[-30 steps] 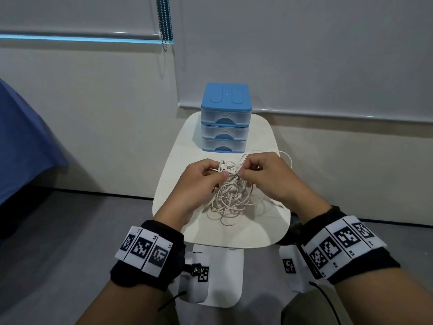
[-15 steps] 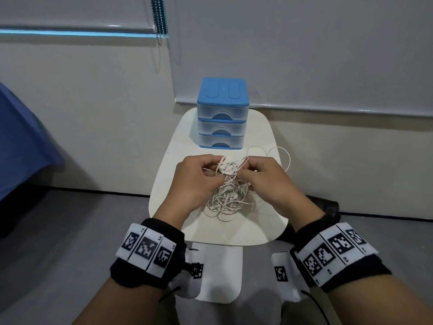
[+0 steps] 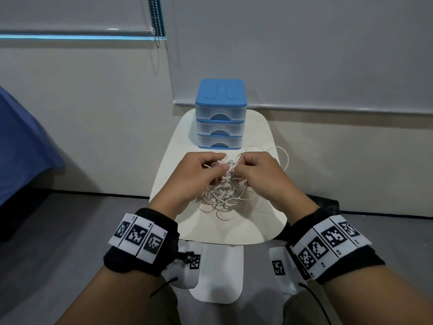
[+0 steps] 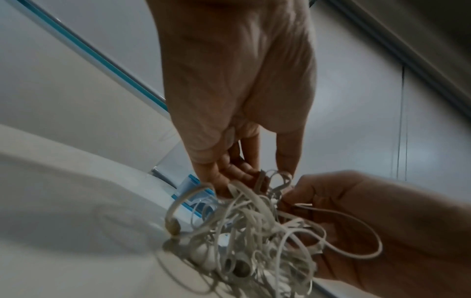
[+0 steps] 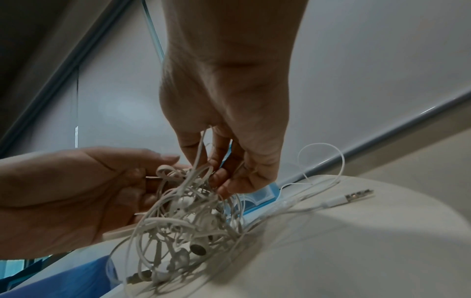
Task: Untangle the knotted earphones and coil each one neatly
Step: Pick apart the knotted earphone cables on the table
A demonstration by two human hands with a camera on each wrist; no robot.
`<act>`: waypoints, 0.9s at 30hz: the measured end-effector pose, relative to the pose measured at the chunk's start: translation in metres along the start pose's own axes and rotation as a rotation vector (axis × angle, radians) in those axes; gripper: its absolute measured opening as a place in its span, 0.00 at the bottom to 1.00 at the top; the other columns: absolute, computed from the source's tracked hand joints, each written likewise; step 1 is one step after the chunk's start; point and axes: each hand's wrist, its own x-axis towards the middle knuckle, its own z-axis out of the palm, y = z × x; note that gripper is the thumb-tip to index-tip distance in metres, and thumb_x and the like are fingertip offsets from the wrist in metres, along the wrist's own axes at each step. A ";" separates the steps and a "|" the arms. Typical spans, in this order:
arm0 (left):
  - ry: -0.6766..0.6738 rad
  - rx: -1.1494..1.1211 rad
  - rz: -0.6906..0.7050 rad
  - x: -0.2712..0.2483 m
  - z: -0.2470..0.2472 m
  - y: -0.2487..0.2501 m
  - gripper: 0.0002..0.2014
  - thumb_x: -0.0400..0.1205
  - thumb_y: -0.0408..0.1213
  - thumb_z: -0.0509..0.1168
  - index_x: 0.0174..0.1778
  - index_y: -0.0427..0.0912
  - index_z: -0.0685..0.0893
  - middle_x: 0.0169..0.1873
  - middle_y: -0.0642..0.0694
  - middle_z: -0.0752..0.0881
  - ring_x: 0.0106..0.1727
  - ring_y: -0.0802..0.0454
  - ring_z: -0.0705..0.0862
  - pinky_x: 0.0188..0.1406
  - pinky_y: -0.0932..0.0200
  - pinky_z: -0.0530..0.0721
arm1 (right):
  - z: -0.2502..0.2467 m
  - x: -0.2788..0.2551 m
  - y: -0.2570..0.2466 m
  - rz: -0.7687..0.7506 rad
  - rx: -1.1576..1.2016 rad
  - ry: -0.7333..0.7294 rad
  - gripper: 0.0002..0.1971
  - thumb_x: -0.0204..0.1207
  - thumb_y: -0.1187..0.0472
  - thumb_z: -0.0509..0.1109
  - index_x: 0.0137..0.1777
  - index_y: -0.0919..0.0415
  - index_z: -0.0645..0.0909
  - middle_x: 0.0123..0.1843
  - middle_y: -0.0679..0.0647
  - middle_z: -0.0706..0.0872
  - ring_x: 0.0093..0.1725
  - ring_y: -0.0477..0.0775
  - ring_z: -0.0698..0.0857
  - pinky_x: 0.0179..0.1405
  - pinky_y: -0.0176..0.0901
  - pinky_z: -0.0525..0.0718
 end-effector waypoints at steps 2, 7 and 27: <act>-0.019 0.013 -0.006 0.000 -0.001 -0.002 0.16 0.81 0.29 0.76 0.63 0.48 0.90 0.35 0.53 0.84 0.38 0.55 0.83 0.49 0.56 0.88 | 0.001 0.000 0.000 -0.010 0.000 0.001 0.09 0.71 0.64 0.72 0.31 0.61 0.78 0.31 0.52 0.82 0.36 0.51 0.80 0.42 0.51 0.81; 0.068 0.170 -0.035 0.005 -0.006 -0.010 0.14 0.78 0.26 0.72 0.45 0.52 0.94 0.32 0.43 0.87 0.35 0.53 0.83 0.50 0.38 0.90 | 0.001 -0.003 0.003 -0.019 -0.021 0.026 0.07 0.71 0.67 0.71 0.32 0.63 0.80 0.31 0.50 0.83 0.35 0.49 0.79 0.40 0.49 0.81; 0.007 0.149 -0.026 0.007 -0.011 -0.004 0.12 0.75 0.25 0.80 0.49 0.45 0.91 0.44 0.46 0.93 0.43 0.43 0.94 0.48 0.48 0.92 | 0.008 0.000 0.005 0.028 0.077 0.008 0.04 0.67 0.60 0.71 0.33 0.59 0.82 0.34 0.58 0.86 0.37 0.55 0.83 0.46 0.66 0.89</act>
